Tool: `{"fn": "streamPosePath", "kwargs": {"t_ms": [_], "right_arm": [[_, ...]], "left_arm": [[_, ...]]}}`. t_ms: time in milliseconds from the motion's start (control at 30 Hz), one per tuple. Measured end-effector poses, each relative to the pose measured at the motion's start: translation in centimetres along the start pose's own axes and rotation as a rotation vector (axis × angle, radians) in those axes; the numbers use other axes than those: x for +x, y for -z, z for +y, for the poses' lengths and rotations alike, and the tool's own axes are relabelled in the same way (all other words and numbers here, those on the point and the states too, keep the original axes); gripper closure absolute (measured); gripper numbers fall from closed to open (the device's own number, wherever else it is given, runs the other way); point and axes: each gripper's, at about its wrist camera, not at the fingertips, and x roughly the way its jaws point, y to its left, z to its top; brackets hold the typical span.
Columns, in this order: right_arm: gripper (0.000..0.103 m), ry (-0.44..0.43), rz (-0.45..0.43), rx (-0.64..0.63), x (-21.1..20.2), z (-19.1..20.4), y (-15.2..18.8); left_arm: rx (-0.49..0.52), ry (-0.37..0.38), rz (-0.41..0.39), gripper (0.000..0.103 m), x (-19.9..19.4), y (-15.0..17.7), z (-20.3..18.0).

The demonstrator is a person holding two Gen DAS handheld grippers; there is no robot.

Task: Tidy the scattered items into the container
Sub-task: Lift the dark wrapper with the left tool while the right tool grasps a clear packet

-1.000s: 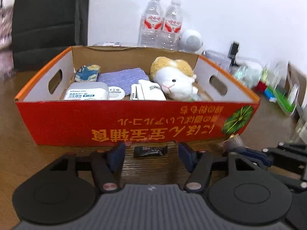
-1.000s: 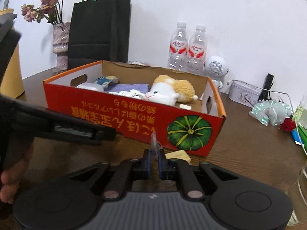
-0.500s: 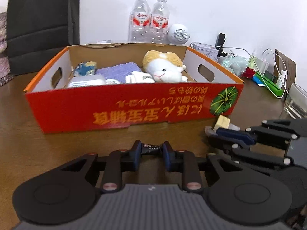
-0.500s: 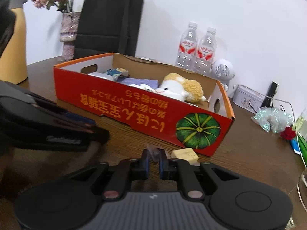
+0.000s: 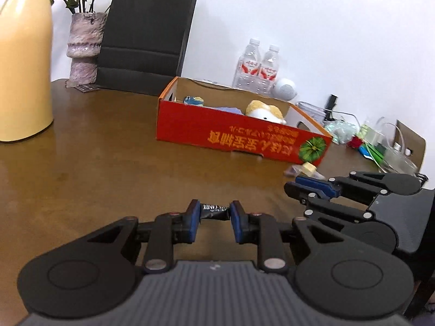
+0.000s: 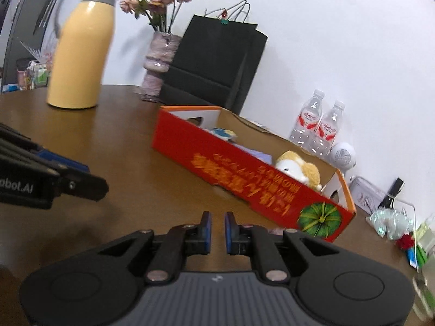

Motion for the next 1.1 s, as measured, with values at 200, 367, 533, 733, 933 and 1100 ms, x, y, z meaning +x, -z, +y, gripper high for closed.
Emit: {"fn": "streamPosePath", "kwargs": {"t_ms": [200,367,533,733,933,1100], "right_arm": [[0.039,0.100,0.128,0.290,1.4,-4.9,-0.1],[0.044,0.047,0.232,0.478,5.9,-7.6,-0.1],[0.046,0.126,0.231,0.532,8.7,-7.7,-0.5],[0.071,0.180,0.209,0.492,9.5,-8.0,-0.5],[0.083,0.157,0.198,0.431,9.5,-7.7,-0.5],[0.085,0.142,0.192,0.402,9.0,-7.1,-0.6]], "left_arm": [[-0.027,0.034,0.000,0.078,-0.2,0.1,0.7],[-0.081,0.072,-0.002,0.078,1.4,-0.1,1.7],[-0.126,0.104,0.001,0.078,2.9,-0.5,3.0],[-0.103,0.065,0.005,0.078,2.9,-0.1,3.0],[-0.083,0.052,0.008,0.078,3.1,0.0,2.7],[-0.082,0.029,0.005,0.078,3.3,0.1,2.7]]}}
